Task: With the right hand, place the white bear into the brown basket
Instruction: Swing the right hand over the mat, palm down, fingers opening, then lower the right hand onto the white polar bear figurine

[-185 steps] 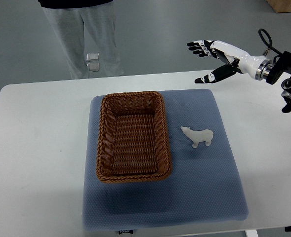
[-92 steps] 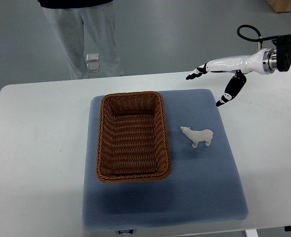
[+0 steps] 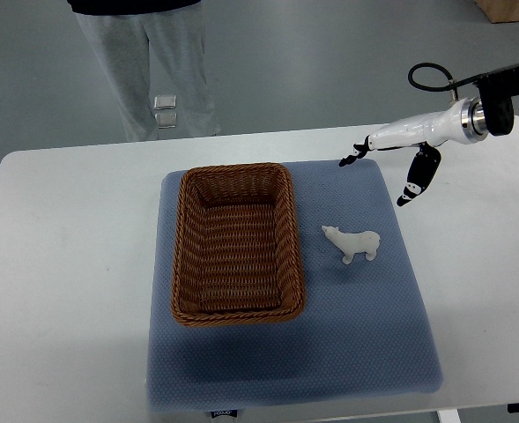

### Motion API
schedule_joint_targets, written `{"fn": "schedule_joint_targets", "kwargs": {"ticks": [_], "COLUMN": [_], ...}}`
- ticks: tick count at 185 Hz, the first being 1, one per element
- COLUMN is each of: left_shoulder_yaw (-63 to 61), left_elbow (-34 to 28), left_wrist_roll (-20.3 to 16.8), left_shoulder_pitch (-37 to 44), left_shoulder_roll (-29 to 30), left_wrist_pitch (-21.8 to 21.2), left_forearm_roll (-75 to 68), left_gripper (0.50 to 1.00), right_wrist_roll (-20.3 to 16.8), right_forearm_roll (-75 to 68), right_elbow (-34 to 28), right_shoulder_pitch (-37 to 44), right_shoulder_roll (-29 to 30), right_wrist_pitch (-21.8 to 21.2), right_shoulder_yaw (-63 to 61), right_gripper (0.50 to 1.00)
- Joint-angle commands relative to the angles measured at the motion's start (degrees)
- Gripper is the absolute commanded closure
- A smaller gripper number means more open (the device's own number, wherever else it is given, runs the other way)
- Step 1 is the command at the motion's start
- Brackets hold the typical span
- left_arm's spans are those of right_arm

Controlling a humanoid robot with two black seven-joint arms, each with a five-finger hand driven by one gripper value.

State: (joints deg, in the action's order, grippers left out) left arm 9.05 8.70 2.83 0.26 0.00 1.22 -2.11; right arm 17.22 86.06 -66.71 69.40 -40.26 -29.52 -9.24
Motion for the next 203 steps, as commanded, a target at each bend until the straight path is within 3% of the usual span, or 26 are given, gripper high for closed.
{"fn": "schedule_joint_targets", "kwargs": {"ticks": [1,42,74,203], "left_shoulder_yaw": [0.0,0.0,0.0,0.0], "left_elbow": [0.0,0.0,0.0,0.0], "left_wrist_roll": [0.0,0.0,0.0,0.0], "left_shoulder_pitch": [0.0,0.0,0.0,0.0], "left_shoulder_roll": [0.0,0.0,0.0,0.0], "left_wrist_pitch": [0.0,0.0,0.0,0.0], "left_forearm_roll": [0.0,0.0,0.0,0.0], "left_gripper": [0.5,0.5,0.5,0.5], "right_wrist_roll": [-0.2,-0.4,-3.5,-3.6], "right_forearm_roll": [0.3,1.7,2.5,1.6], "right_elbow": [0.0,0.0,0.1,0.1], "right_shoulder_pitch": [-1.1,-3.1,-5.3,-7.6], "right_shoulder_roll": [0.1,1.7,2.8,5.9], "right_wrist_pitch": [0.3,0.3,1.5,2.4], "right_shoulder_yaw": [0.2,0.3,0.3,0.0], "right_gripper": [0.581,0.583,0.583,0.587]}}
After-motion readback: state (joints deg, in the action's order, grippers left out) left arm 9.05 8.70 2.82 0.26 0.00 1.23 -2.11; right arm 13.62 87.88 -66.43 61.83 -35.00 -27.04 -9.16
